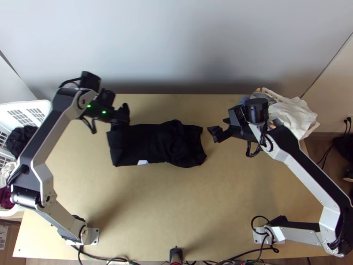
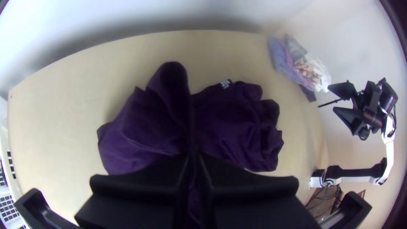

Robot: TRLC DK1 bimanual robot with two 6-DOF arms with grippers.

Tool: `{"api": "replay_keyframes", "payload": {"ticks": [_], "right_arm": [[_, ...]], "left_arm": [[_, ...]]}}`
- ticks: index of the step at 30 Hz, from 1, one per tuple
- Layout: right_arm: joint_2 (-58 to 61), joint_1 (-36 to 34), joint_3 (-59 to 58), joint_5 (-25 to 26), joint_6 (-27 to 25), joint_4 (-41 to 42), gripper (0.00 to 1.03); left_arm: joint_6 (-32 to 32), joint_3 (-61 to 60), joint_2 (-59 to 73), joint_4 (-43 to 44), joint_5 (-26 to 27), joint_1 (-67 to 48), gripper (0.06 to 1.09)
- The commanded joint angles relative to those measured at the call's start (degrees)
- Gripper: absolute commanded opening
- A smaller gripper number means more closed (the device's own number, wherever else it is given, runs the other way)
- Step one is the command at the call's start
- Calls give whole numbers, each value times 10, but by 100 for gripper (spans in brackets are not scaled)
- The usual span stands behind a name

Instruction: Fold the t-shirt

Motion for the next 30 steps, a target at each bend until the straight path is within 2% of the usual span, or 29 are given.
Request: {"api": "replay_keyframes", "payload": {"ticks": [1,7,17,30], "right_arm": [[12,28,-13,0,-16,2,98],[87,85,-18,0,-18,29,98],[237,161,13,-1,17,111,98],[323,152,11,-1,21,141,98]], "left_arm": [[-16,50,27,-8,1,-66,9],[-19,66,35,-8,1,-88,9],[-35,141,47,-19,20,-94,9],[-55,294,105,-37,60,-137,9]]}}
